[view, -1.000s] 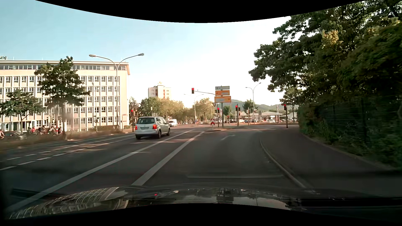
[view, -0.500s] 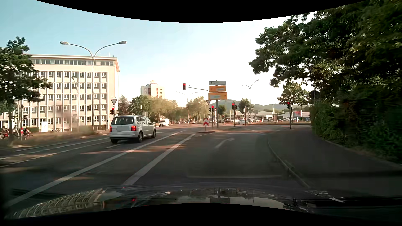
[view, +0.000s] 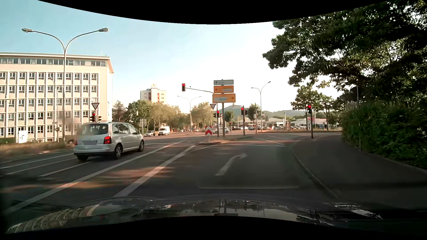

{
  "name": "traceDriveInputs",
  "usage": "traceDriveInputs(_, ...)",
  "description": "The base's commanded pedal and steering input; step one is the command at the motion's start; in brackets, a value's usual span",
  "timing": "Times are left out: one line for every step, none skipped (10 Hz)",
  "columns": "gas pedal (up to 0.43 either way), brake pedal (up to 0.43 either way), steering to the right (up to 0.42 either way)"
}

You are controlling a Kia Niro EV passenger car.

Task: Follow the waypoints while adhering to traffic rules and regulations

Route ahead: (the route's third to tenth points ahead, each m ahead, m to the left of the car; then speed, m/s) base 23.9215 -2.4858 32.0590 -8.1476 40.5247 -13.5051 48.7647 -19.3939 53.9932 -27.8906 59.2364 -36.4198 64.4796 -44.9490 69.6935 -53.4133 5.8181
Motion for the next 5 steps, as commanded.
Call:
traceDriveInputs(0.000, 0.207, 0.058)
traceDriveInputs(0.000, 0.213, 0.060)
traceDriveInputs(0.000, 0.213, 0.061)
traceDriveInputs(0.000, 0.220, 0.062)
traceDriveInputs(0.000, 0.220, 0.064)
